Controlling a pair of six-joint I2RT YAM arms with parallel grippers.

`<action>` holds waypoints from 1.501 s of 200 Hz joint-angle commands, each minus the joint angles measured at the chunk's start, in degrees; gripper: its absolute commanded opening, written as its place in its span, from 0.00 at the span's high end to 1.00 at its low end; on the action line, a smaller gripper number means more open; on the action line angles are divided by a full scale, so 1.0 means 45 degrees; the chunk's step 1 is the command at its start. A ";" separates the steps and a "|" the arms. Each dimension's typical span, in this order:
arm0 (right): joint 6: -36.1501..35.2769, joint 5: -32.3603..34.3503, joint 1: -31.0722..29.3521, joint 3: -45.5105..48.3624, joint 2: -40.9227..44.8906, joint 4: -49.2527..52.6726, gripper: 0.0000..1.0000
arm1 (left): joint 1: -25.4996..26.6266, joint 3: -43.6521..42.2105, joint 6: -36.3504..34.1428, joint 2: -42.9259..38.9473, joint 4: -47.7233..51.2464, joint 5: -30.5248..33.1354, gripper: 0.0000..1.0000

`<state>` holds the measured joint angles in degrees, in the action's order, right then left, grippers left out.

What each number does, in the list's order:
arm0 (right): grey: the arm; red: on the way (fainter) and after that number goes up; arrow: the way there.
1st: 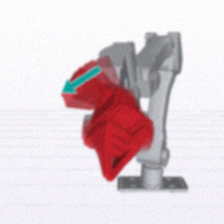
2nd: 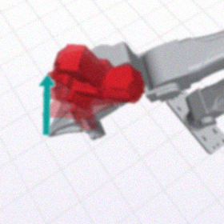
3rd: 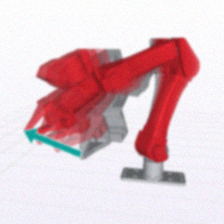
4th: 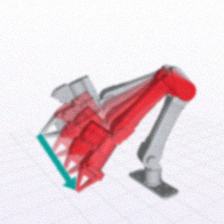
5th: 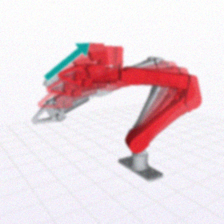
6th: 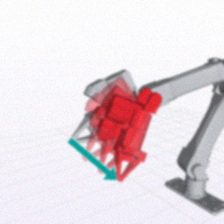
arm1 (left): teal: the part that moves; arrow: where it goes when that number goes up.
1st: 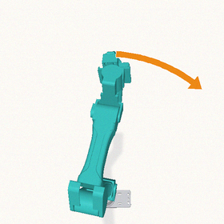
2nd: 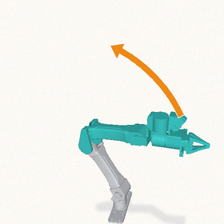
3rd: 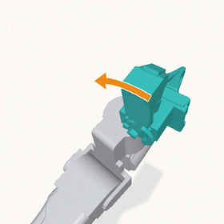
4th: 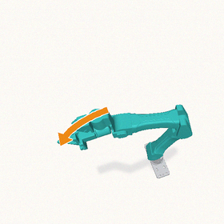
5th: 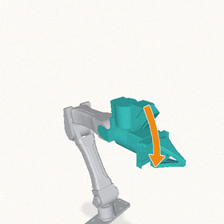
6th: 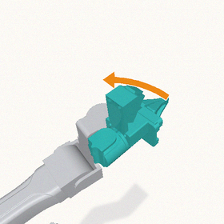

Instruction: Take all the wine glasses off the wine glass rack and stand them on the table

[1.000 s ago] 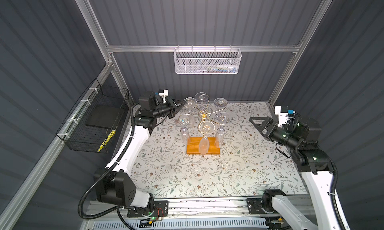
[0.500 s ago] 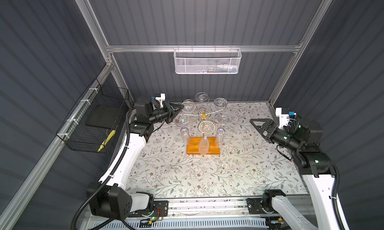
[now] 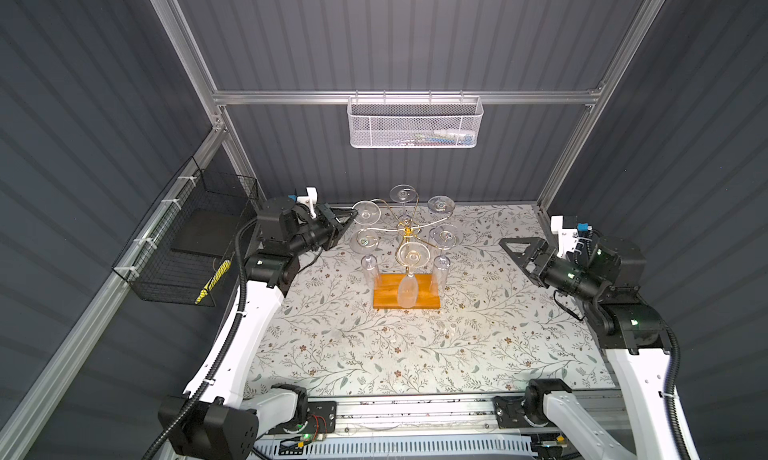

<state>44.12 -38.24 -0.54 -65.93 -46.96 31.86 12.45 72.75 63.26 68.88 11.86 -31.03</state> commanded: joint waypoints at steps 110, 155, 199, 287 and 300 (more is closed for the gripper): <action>0.0867 -0.3024 -0.1752 -0.5990 -0.4533 -0.1828 0.13 | -0.0003 0.5102 -0.8844 0.1153 -0.0938 -0.1859 1.00; 0.1928 -0.3787 -0.3242 -0.7625 -0.6296 -0.3291 0.13 | 0.1143 0.5398 -1.0323 0.1877 -0.3187 -0.4363 1.00; 0.2574 -0.3961 -0.3725 -0.7540 -0.6774 -0.3919 0.13 | 0.2553 0.4946 -1.2778 0.1729 -0.3832 -0.4394 1.00; 0.3008 -0.3753 -0.4561 -0.6260 -0.6505 -0.4646 0.20 | 0.4526 0.4561 -1.6448 0.1784 -0.2827 -0.4323 1.00; 0.3011 -0.3709 -0.4656 -0.6189 -0.6494 -0.4676 0.21 | 0.4734 0.4464 -1.6763 0.1797 -0.2717 -0.4316 1.00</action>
<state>57.06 -54.65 -20.64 -94.48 -77.30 13.28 32.34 93.58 -5.54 78.17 -1.28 -50.19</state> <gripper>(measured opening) 0.801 0.085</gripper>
